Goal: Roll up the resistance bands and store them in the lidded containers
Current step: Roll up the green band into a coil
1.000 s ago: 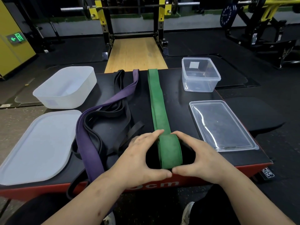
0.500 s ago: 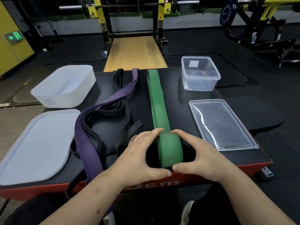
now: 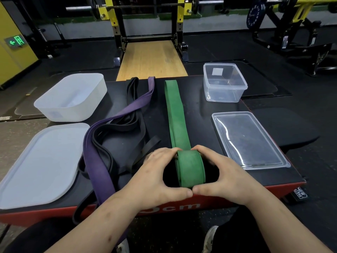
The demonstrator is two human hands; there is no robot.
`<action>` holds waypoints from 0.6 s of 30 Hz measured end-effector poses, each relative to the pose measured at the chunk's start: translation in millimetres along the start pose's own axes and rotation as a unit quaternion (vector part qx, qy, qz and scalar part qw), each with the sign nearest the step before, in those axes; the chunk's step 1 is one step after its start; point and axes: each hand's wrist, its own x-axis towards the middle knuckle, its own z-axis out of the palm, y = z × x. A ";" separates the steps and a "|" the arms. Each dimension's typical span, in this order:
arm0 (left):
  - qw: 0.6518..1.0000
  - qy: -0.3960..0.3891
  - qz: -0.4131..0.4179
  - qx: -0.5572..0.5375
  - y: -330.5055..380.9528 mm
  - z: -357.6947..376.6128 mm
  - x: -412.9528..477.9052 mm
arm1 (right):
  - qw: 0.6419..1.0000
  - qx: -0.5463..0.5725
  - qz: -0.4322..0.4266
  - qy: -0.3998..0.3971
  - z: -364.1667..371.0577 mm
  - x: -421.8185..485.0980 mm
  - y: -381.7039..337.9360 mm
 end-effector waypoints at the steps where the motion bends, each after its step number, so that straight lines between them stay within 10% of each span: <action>1: 1.000 -0.001 -0.003 -0.002 0.8 0.0 -1.1 | 1.000 0.002 0.002 0.005 0.7 -0.4 0.8; 18: 0.999 0.017 0.003 -0.028 0.3 0.9 -3.3 | 1.000 0.010 0.000 0.007 2.8 -3.3 6.7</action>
